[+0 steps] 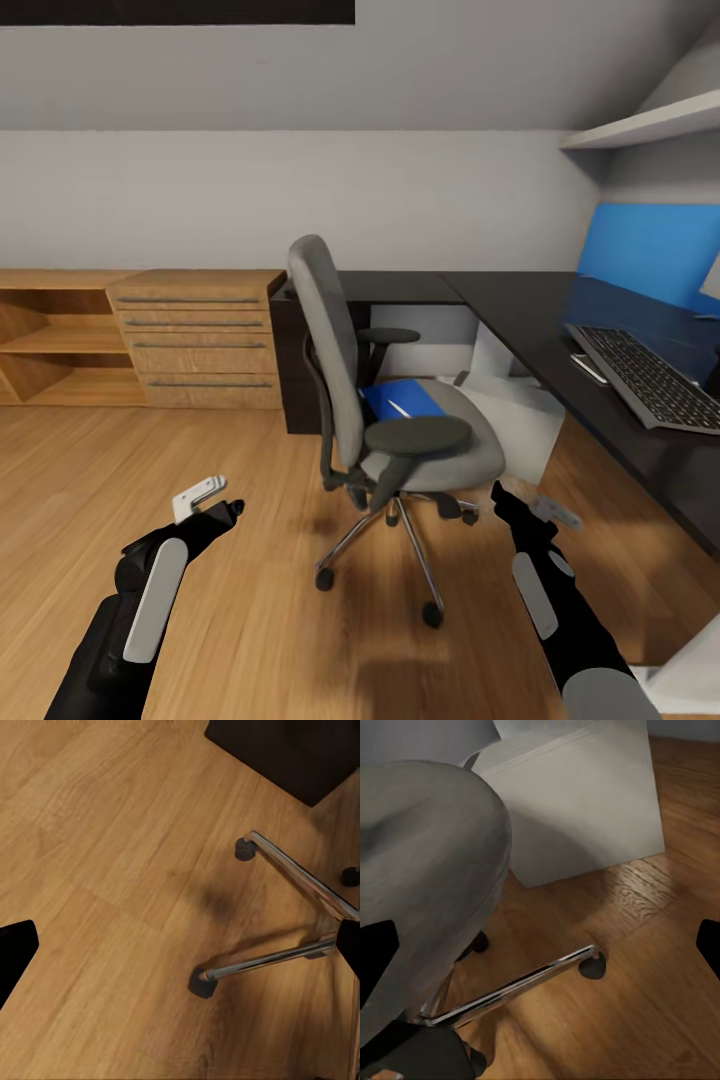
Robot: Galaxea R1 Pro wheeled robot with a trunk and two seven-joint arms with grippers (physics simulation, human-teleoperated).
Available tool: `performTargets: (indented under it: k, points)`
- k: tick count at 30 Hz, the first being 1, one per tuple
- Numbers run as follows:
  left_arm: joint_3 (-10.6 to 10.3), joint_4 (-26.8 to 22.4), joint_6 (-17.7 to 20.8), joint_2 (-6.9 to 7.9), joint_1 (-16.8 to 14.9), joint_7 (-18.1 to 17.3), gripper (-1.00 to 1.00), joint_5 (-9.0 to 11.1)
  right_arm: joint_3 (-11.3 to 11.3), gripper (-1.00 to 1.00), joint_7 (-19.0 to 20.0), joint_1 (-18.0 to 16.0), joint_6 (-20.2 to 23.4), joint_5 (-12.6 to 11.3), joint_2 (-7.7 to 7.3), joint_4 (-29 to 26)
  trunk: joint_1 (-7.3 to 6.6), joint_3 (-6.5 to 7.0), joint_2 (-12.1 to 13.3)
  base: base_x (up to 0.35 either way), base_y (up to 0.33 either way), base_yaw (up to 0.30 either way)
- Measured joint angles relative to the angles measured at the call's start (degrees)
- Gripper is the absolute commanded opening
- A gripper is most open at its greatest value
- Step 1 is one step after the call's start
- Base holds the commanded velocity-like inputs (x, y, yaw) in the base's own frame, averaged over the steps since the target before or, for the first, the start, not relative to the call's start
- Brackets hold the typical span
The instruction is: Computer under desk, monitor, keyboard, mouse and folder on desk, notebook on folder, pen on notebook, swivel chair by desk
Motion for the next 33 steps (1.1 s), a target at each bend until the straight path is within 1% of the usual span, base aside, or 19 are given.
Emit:
performTargets:
  k: [5, 10, 11, 13, 15, 17, 19, 33]
  points:
    - [0.0, 0.0, 0.1, 0.00, 0.0, 0.0, 1.00, -0.1, 0.0, 1.00, 0.0, 0.0, -0.4, 0.0, 0.05, -0.1, 0.02, 0.00, 0.0, 0.121, 0.000, 0.000]
    - [0.0, 0.0, 0.0, 0.00, 0.0, 0.1, 1.00, -0.2, 0.0, 1.00, 0.0, 0.0, -1.8, -0.1, 0.06, -0.3, 0.01, 0.00, 0.0, 0.055, 0.000, 0.000]
    - [0.0, -0.3, -0.3, -0.32, 0.0, 0.3, 1.00, -0.5, -0.3, 1.00, 0.3, -0.3, -1.5, -0.4, -0.27, 0.0, 0.02, 0.00, 0.0, 0.000, 0.000, 0.000]
    - [0.0, -0.3, -0.3, -0.86, 0.0, 0.3, 1.00, -0.5, -1.0, 1.00, 0.0, -0.4, -1.9, -0.8, 0.26, 0.2, 0.02, 0.00, 0.0, 0.000, 0.000, 0.000]
    - [0.0, -0.3, -0.3, -0.87, 0.0, 0.3, 1.00, -0.5, -1.3, 1.00, 0.0, -0.4, -1.9, -0.8, 0.26, 0.2, 0.02, 0.00, 0.0, 0.000, 0.000, 0.000]
    - [0.0, -0.1, -0.3, -0.97, 0.0, 0.3, 1.00, -0.5, -1.2, 1.00, -0.3, -0.4, -2.2, -0.2, 0.68, 0.1, 0.02, 0.00, 0.0, 0.000, 0.000, 0.000]
    - [0.0, -0.1, -0.3, -1.07, 0.0, 0.2, 1.00, -0.5, -1.2, 1.00, -0.4, -0.4, -2.3, 0.2, 0.62, 0.0, 0.02, 0.00, 0.0, 0.000, 0.000, 0.000]
    - [0.0, 0.0, -0.3, -1.06, 0.0, 0.1, 1.00, -0.4, -1.2, 1.00, -0.4, -0.4, -2.5, 0.6, 0.23, 0.0, 0.02, 0.00, 0.0, 0.000, 0.000, 0.000]
